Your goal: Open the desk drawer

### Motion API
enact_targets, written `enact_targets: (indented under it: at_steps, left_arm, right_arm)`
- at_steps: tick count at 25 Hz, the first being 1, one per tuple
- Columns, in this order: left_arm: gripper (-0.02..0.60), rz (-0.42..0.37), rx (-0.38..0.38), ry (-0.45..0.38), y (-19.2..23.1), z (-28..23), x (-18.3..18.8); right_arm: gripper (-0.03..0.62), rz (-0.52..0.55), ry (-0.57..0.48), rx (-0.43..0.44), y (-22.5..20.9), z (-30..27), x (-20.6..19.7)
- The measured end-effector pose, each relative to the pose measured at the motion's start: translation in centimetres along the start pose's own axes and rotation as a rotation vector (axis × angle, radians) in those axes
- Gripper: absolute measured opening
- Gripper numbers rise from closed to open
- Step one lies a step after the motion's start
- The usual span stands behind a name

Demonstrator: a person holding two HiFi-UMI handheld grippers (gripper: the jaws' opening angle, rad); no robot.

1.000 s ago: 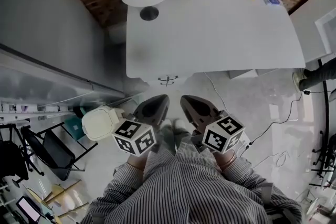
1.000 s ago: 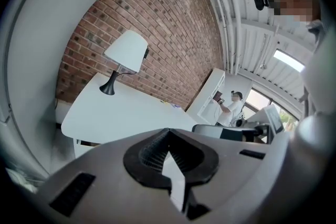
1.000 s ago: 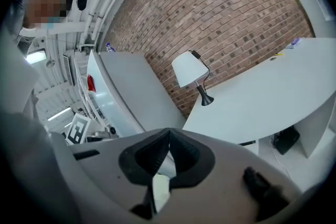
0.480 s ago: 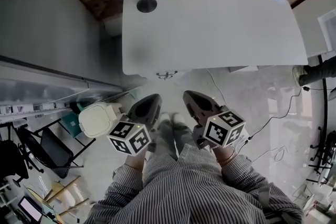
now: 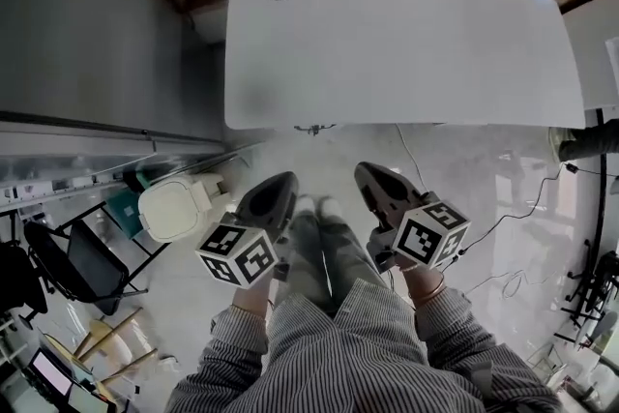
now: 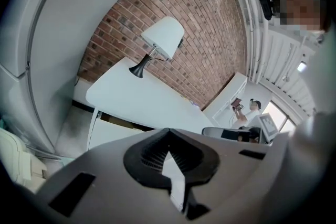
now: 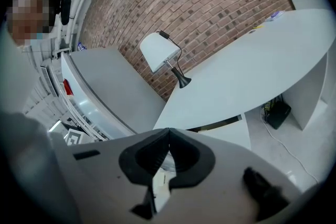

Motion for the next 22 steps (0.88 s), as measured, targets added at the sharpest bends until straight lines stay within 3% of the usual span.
enact_targets:
  at_steps: [5, 12, 19, 22]
  left_arm:
    - [0.011, 0.048, 0.026, -0.004, 2.7, -0.9, -1.6]
    - [0.011, 0.131, 0.004, 0.010, 3.7, -3.8, -4.7]
    - [0.012, 0.133, -0.044, 0.061, 5.4, -7.2, -6.4]
    - [0.011, 0.172, -0.046, 0.051, 6.2, -7.7, -7.5]
  right_arm:
    - [0.017, -0.039, 0.007, 0.019, -1.6, -2.1, -1.3]
    - [0.017, -0.110, 0.021, 0.040, -4.2, -3.9, -3.0]
    - [0.017, -0.161, 0.038, 0.041, -7.4, -5.8, -4.6]
    - [0.017, -0.209, 0.035, 0.087, -8.3, -6.5, -5.6]
Point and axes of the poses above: the fingertips, and each gripper's own axes: z backward along the fingers, y to its left, x out of its top, the point moved 6 cm from there along z, backward along the fingers, and after that the axes turned 6 degrees about -z, right-handed, at the moved point
